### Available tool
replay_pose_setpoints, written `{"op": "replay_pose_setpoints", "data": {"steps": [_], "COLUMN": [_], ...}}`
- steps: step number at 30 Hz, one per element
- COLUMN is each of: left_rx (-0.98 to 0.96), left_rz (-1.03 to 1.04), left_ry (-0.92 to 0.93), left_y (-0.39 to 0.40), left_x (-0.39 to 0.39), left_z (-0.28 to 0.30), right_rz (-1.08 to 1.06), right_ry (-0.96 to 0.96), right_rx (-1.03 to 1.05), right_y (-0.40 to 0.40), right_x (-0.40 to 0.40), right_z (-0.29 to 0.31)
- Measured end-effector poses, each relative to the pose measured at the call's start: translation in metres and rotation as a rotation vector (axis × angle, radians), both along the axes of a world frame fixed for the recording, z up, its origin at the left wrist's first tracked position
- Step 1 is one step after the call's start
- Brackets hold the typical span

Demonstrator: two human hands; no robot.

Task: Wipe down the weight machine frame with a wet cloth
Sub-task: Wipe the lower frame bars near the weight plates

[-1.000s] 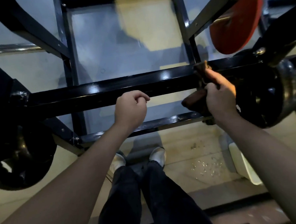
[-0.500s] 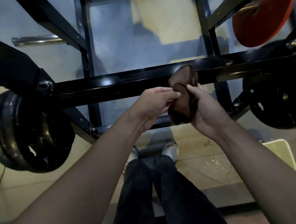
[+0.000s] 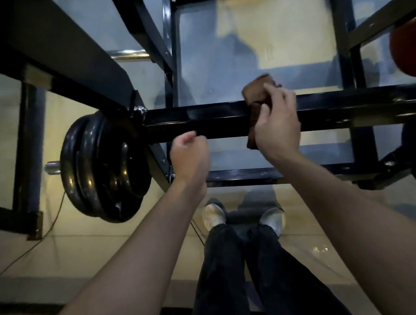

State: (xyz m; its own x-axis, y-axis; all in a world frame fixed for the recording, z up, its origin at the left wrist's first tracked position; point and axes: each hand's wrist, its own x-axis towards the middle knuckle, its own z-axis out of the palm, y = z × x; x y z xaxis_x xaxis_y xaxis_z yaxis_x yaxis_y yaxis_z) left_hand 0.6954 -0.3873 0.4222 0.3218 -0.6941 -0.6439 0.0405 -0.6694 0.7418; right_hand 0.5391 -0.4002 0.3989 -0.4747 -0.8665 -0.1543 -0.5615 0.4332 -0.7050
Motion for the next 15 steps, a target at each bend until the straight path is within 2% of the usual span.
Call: {"op": "replay_pose_setpoints", "data": {"steps": [2,4,7,9,12,15], "left_rx": [-0.060,-0.177,-0.335,-0.363,-0.436,-0.454], "left_rz": [0.162,0.185,0.074,0.044,0.030,-0.076], "left_ry": [-0.355,-0.523,-0.413,-0.379,-0.512,-0.629], "left_y": [-0.010,-0.029,-0.056,-0.068,-0.080,-0.081], "left_x": [0.029,0.062,0.093,0.105,0.124,0.132], "left_z": [0.001,0.007,0.018,0.017,0.007,0.003], "right_rz": [-0.022,0.066,0.263,0.387,0.554,0.727], "right_ry": [0.119,0.205,0.256,0.273,0.248,0.128], "right_rx": [0.073,0.138,0.229,0.301,0.339,0.426], "right_y": [-0.005,-0.014,-0.030,-0.045,-0.066,-0.078], "right_x": [0.007,0.025,0.062,0.091,0.145,0.188], "right_z": [-0.008,-0.010,-0.006,-0.001,0.008,0.015]}}
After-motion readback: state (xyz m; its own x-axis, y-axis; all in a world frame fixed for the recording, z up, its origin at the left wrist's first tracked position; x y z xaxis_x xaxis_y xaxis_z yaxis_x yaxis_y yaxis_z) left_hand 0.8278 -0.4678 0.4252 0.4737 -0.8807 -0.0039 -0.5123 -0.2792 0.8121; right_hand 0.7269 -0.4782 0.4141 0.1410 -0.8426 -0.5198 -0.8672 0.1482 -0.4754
